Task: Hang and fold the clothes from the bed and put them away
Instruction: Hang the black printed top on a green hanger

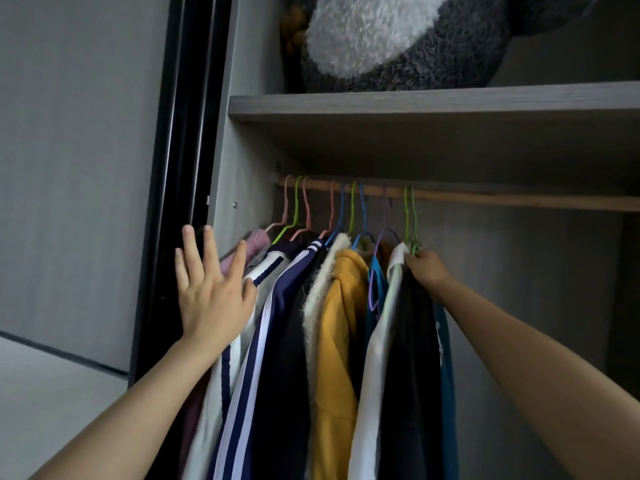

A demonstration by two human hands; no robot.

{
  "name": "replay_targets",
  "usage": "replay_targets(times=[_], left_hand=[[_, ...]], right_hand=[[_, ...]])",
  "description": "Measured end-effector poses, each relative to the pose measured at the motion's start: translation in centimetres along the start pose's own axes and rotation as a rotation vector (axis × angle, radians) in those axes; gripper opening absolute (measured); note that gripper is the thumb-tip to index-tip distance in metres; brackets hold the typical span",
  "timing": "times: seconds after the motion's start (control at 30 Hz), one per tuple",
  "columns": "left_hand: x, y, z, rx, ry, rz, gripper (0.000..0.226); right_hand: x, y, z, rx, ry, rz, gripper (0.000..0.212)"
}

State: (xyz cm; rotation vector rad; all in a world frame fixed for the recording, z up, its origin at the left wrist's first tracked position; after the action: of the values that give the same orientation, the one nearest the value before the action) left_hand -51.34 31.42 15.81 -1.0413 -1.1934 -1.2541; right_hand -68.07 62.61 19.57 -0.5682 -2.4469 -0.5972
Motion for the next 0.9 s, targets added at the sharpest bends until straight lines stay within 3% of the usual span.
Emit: replay_targets(times=[0.2,0.33,0.43,0.6,0.73,0.8,0.9], left_hand=[[0.2,1.5,1.4,-0.121,0.111,-0.073,0.053],[0.1,3.3,9.4,-0.226,-0.188,-0.064,0.051],[-0.8,2.4,13.6,-0.343,-0.212,-0.171,0.048],[-3.1,-0.3,18.8,-0.426,-0.248,-0.293,0.051],[-4.2,-0.2,22.1,-0.449,-0.335,-0.282,0.036],[-4.8,0.0,23.4,-0.440,-0.400,-0.271,0.029],[-5.5,-0.4,24.4,-0.360,-0.462,-0.278,0.042]], right_hand=[[-0.7,2.9,0.2,-0.062,0.041,0.009,0.037],[-0.4,6.6,1.5,-0.225,0.080,0.062,0.039],[-0.5,10.7,2.7,-0.318,0.083,0.122,0.040],[-2.3,19.5,3.9,-0.765,0.199,0.293,0.033],[-5.2,25.6,4.0,-1.254,0.303,0.448,0.039],[-6.4,28.6,5.0,-1.382,0.238,0.450,0.057],[-7.9,32.9,8.6,-1.404,-0.064,0.399,0.087]])
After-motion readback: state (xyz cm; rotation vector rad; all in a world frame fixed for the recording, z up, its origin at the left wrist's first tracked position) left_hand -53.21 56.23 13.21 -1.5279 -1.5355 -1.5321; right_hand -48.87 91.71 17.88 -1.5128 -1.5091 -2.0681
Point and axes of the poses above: each hand's wrist, its own x-axis towards the middle knuckle, its own y-axis out of the back of the hand, z = x × y, the point moved 10 cm from there along x, towards the middle knuckle, and after that the axes turned 12 degrees about z, right-handed, at the moved point
